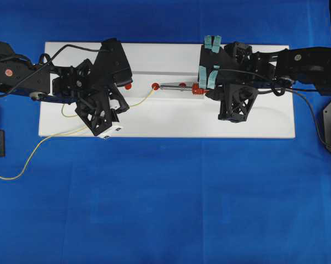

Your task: Touch the tip of the soldering iron to the tip of the solder at the mark.

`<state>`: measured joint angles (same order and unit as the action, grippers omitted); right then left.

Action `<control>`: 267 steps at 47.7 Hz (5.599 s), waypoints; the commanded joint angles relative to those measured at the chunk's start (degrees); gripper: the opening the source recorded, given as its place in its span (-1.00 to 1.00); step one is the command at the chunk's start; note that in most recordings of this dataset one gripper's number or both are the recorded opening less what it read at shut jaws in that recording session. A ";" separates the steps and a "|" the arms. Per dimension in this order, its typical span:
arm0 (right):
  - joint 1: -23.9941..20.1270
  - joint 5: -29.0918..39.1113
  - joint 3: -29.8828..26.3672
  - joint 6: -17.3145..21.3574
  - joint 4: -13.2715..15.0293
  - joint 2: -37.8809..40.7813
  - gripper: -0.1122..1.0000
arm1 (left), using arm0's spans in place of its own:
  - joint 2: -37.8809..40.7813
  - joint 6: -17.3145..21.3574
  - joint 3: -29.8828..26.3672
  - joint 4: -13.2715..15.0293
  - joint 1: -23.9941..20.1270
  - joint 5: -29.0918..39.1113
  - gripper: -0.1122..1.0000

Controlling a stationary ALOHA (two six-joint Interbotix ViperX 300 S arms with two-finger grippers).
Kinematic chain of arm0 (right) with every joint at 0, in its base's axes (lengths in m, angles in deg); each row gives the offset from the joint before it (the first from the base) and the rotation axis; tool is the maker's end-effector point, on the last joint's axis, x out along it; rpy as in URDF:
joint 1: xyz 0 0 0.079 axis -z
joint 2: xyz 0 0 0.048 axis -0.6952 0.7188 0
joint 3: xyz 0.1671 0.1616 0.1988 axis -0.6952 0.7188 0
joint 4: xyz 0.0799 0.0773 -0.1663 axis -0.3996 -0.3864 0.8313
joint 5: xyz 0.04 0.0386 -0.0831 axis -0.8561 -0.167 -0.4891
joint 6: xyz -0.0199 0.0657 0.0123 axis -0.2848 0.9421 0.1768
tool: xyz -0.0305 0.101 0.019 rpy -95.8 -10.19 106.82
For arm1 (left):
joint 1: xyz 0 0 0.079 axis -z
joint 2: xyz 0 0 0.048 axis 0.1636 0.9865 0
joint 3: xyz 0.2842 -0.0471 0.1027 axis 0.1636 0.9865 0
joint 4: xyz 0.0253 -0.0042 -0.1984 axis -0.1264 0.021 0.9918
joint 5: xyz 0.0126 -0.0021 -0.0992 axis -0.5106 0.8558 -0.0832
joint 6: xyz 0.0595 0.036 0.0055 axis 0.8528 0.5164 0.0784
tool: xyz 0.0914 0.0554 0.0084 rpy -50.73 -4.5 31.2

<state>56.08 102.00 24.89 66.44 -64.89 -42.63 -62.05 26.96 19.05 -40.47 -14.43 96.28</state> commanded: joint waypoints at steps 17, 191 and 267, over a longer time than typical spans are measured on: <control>-0.09 -0.18 -1.23 0.00 0.00 -0.62 -0.68 | -0.53 0.00 -0.97 -0.09 0.09 -0.18 -0.77; 0.88 1.05 12.30 0.79 0.09 -23.64 -0.68 | 8.09 0.26 -11.95 -0.09 0.97 0.18 -0.77; 0.88 0.88 12.74 1.85 -0.18 -21.09 -0.68 | 7.56 0.26 -12.30 -0.09 -0.35 0.53 -0.77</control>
<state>56.96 103.32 38.34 68.19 -64.97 -63.63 -53.08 27.22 7.80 -40.38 -14.78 96.81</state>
